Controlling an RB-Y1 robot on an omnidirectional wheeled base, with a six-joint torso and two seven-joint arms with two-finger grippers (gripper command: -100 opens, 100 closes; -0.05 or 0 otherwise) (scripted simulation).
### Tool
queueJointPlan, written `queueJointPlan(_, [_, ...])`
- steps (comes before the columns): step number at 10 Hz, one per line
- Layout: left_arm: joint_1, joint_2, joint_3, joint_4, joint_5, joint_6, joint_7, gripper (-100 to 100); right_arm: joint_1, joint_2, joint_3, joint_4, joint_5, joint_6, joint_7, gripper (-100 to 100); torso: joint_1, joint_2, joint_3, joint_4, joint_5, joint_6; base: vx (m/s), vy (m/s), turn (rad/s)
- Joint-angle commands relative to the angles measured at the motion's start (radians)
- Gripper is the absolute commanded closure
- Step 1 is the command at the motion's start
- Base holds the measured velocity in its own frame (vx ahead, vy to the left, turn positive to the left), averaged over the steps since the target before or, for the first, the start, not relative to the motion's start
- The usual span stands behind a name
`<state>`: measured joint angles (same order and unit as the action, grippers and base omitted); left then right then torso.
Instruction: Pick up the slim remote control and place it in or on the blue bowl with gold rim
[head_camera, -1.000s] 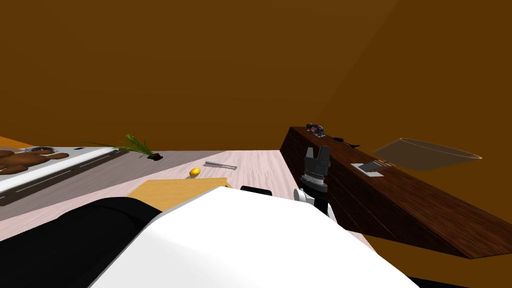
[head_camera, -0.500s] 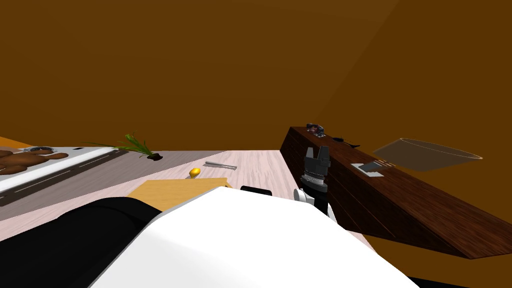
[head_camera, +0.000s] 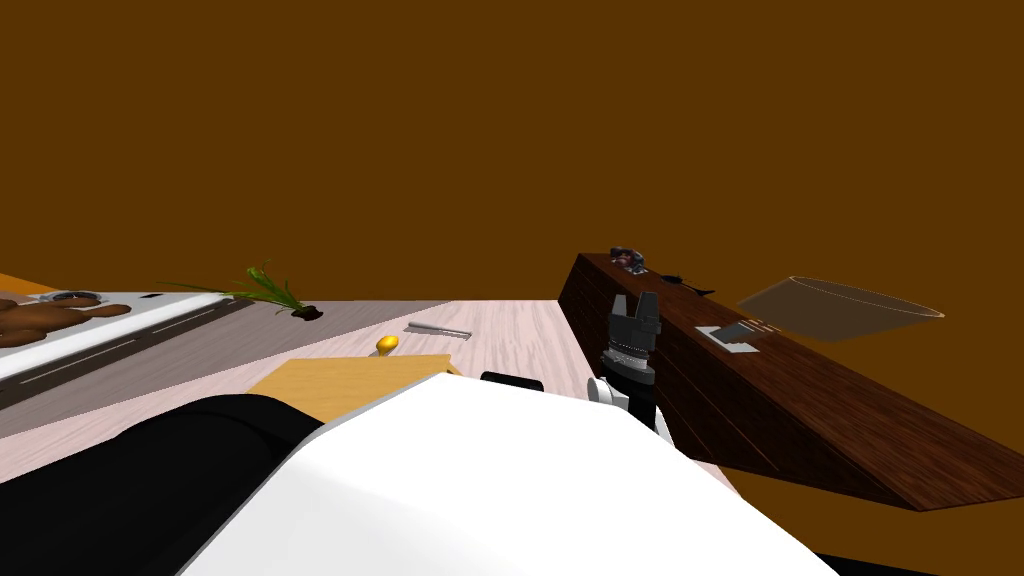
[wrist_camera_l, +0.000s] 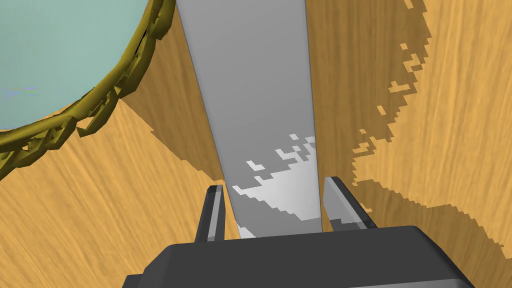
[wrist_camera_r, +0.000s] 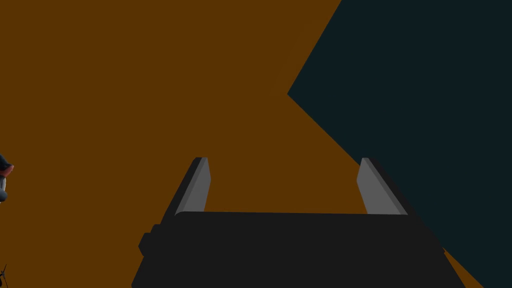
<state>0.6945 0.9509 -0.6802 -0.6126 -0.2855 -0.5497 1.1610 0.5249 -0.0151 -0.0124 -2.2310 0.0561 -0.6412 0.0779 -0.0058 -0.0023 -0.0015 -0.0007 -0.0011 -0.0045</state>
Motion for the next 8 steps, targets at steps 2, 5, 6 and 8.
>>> queueJointPlan(2, [0.015,0.035,0.003,0.014,0.007,-0.005,0.000,100,0.000,0.000,0.000,0.000,0.000,0.000,0.000,0,0.002,0.000,0.000,0.000,0.000,0.000,0.013,-0.006,0.000])
queueJointPlan(5, [0.024,0.055,0.003,0.020,0.013,-0.009,0.000,100,0.000,0.000,0.000,0.000,0.000,0.000,0.000,0,0.003,-0.004,-0.003,-0.002,-0.001,0.001,0.035,0.001,-0.009])
queueJointPlan(6, [0.040,0.100,0.002,0.029,0.027,-0.022,-0.002,100,0.000,0.000,0.000,0.000,0.000,0.000,0.000,0,0.003,-0.004,-0.003,-0.002,0.000,0.001,0.050,-0.003,-0.008])
queueJointPlan(8, [0.048,0.123,0.001,0.033,0.036,-0.031,-0.002,100,0.000,0.000,0.000,0.000,0.000,0.000,0.000,0,0.002,-0.007,-0.005,-0.003,-0.002,0.002,0.058,-0.010,-0.008])
